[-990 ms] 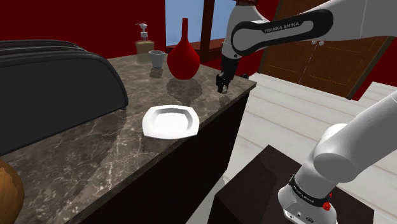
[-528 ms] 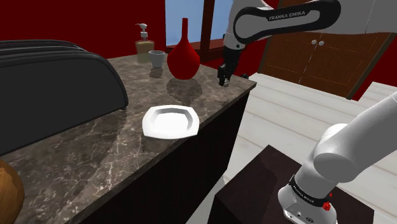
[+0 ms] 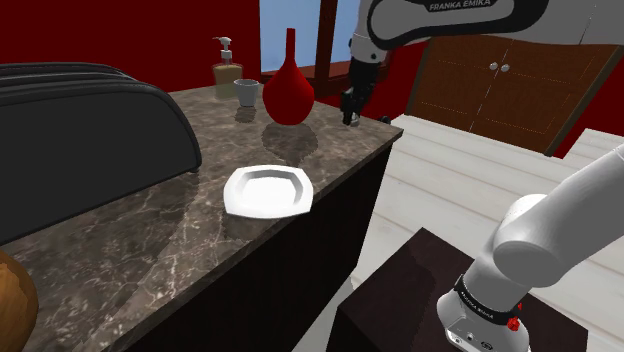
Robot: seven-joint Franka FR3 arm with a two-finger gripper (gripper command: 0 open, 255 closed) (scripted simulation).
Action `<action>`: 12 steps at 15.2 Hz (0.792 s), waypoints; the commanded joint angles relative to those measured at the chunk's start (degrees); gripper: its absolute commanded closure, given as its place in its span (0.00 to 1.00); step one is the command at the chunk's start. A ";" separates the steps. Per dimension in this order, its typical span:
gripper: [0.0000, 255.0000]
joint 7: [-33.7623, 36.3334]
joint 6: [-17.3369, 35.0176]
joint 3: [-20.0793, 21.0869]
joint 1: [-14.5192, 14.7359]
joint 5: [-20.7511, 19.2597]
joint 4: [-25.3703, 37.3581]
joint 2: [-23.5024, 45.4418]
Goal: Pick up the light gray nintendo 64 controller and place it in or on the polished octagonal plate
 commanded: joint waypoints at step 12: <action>1.00 18.16 -2.61 12.42 6.29 1.30 5.53 4.08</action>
